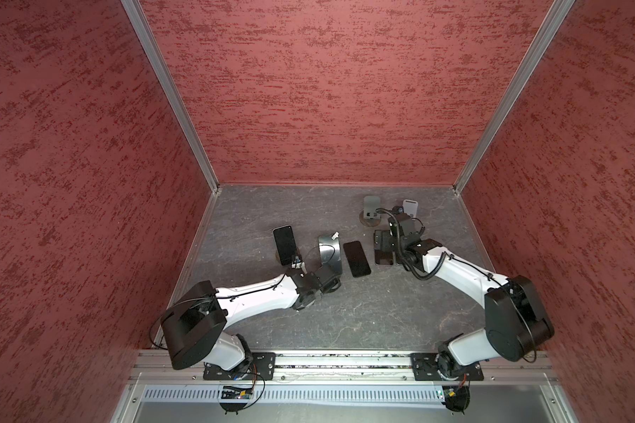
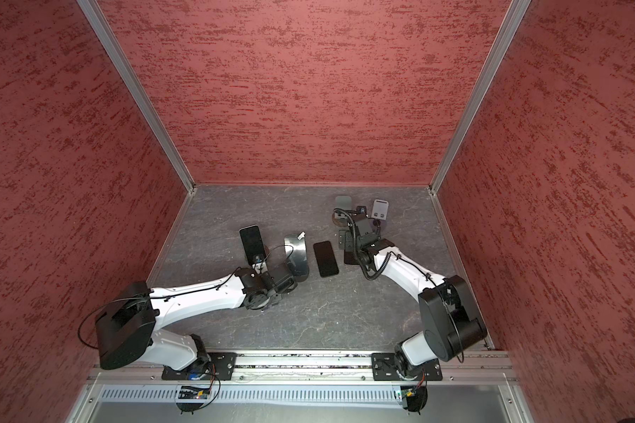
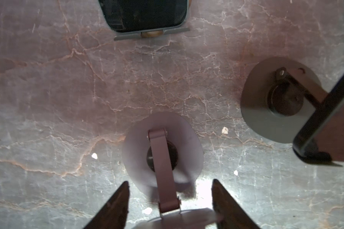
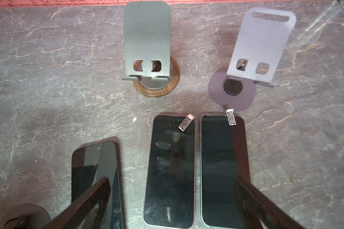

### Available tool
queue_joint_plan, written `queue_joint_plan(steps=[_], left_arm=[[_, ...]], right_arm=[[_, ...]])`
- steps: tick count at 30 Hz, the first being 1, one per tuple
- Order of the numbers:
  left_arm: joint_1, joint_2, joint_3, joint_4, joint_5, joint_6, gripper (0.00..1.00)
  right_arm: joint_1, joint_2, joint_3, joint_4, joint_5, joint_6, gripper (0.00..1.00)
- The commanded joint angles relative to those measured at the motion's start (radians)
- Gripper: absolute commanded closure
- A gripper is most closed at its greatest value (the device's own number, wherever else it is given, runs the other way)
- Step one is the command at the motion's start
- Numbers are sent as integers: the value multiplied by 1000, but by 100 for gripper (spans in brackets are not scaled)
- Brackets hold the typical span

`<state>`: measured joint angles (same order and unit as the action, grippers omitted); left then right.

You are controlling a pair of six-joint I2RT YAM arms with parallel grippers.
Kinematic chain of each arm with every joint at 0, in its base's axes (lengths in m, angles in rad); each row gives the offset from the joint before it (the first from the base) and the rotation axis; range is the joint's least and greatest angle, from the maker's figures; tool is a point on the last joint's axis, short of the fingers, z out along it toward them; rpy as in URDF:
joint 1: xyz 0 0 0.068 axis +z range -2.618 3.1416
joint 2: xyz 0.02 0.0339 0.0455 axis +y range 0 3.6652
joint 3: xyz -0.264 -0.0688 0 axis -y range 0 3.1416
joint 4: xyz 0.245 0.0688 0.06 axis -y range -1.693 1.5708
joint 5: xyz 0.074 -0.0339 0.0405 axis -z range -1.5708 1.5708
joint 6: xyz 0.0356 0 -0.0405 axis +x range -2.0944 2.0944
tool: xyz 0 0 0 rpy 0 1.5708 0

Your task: Remove the phone from the phone stand

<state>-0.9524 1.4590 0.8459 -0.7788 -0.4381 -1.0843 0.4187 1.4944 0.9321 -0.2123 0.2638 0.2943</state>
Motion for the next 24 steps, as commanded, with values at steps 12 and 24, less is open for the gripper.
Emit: queue_joint_plan(steps=[12, 24], left_arm=[[31, -81, -47, -19, -60, -28, 47], [279, -283, -133, -7, -67, 58, 47]], right_arm=[[-12, 29, -9, 28, -23, -5, 1], [-14, 27, -10, 33, -27, -9, 1]])
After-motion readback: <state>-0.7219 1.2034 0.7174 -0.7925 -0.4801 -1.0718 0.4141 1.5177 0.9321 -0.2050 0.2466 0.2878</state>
